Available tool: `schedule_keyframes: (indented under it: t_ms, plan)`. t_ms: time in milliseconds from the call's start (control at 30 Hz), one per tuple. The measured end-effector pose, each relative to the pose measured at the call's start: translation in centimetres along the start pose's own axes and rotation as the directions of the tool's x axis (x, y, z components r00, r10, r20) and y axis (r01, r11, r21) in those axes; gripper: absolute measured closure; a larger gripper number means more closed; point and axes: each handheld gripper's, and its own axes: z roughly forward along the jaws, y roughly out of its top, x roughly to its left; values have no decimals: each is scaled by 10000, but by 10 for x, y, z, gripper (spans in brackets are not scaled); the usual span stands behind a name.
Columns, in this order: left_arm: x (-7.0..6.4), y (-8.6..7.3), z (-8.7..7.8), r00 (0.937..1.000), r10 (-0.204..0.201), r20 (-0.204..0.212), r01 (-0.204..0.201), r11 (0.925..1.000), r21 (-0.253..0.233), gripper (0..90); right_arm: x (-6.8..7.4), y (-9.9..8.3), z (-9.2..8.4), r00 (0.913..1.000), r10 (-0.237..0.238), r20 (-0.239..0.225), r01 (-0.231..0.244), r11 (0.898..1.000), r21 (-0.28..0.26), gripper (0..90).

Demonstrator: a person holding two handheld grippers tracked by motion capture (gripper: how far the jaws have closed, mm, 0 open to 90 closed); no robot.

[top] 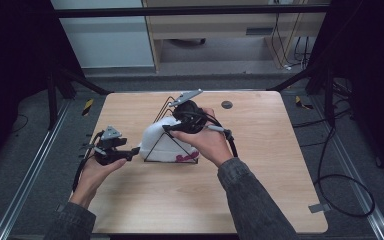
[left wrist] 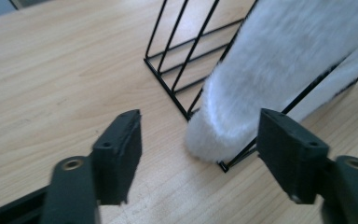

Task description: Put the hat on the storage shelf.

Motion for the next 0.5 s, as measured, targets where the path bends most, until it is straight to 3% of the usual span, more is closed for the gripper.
schedule_keyframes:
  t_ms: [200, 267, 500]
  plan:
    - [-4, 4, -8, 9994, -264, -223, 254, 9986, -453, 152, 1, -3, -6, 9998, 132, 133, -130, 9998, -117, 313]
    - [-7, 4, -12, 9992, -385, 141, 395, 9962, -778, 101, 1, -6, -9, 9994, 191, 284, -185, 9996, -218, 260]
    - [-19, 10, -20, 9986, -265, 453, 329, 9888, -1456, 56, 3, -10, -20, 9986, 363, 392, -345, 9983, -461, 191]
